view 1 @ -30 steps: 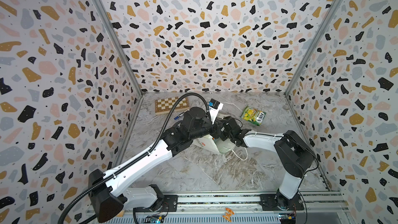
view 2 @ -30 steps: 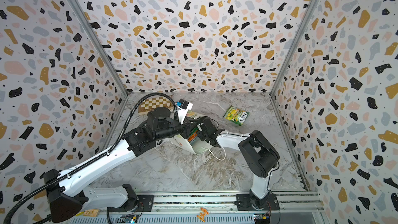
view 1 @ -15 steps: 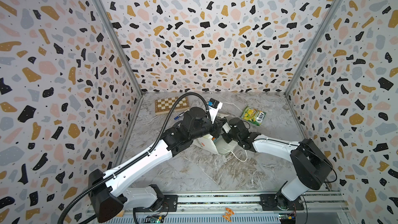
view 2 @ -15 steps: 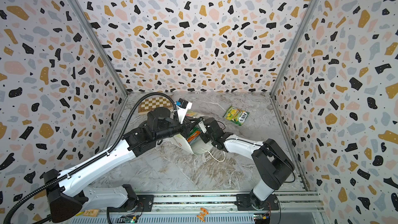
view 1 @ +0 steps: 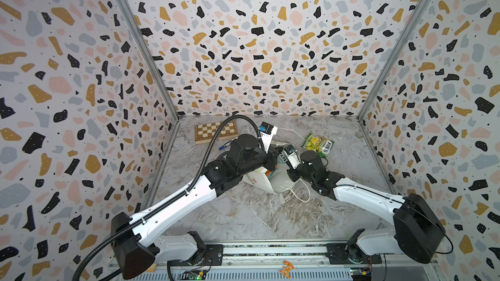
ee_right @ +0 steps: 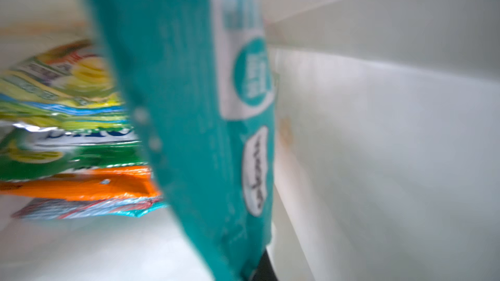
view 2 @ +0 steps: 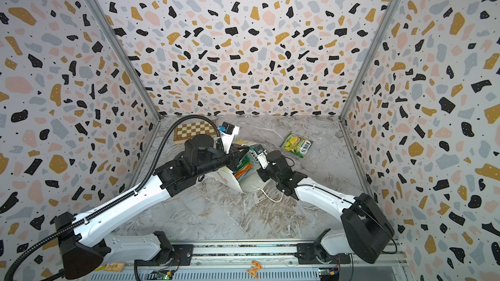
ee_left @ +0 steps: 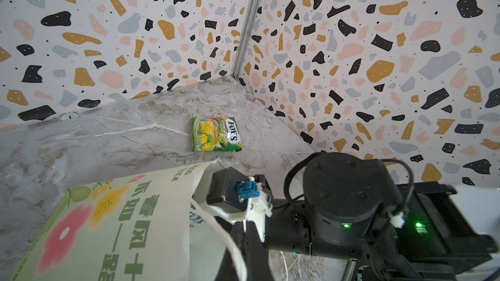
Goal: Take the snacks out of the paper bag
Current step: Pick up the snack from the paper bag.
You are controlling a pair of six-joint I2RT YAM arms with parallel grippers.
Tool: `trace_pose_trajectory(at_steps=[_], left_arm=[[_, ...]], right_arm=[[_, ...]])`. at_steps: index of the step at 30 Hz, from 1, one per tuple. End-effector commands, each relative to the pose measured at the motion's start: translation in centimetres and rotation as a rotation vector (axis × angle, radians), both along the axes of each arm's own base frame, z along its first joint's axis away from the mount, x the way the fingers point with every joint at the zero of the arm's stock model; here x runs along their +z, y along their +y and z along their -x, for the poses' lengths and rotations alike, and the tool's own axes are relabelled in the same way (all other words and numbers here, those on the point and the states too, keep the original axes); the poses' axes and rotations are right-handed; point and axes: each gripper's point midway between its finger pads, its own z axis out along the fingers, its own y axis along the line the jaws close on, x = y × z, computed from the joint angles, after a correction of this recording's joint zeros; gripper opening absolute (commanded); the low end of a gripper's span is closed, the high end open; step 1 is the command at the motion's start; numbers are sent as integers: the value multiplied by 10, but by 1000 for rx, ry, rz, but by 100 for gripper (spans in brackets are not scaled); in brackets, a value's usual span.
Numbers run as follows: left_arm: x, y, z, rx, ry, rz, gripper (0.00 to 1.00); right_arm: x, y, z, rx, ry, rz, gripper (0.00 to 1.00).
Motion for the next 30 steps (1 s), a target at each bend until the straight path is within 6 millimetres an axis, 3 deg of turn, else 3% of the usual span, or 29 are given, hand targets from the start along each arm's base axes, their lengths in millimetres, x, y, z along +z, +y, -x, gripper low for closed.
trace_pose_trajectory(at_steps=[1,8,18,26,30], left_arm=[[25,-2,0,8,-42,70,0],[23,-1,-1,17,-35,77,0],[22,-3,-3,20,-24,86,0],[21,-7,-1,1,-13,88,0],[20,-9,-1,-2,-12,86,0]], right_arm=[[41,-3,7,-2,-61,-96,0],[69,-24,22,-38,-97,-127,0],[130,-57,39,-120,-219,-212,0],[167,-101,38,-280,-312,-262,0],[171,-124,28,-349,-299,-276,0]])
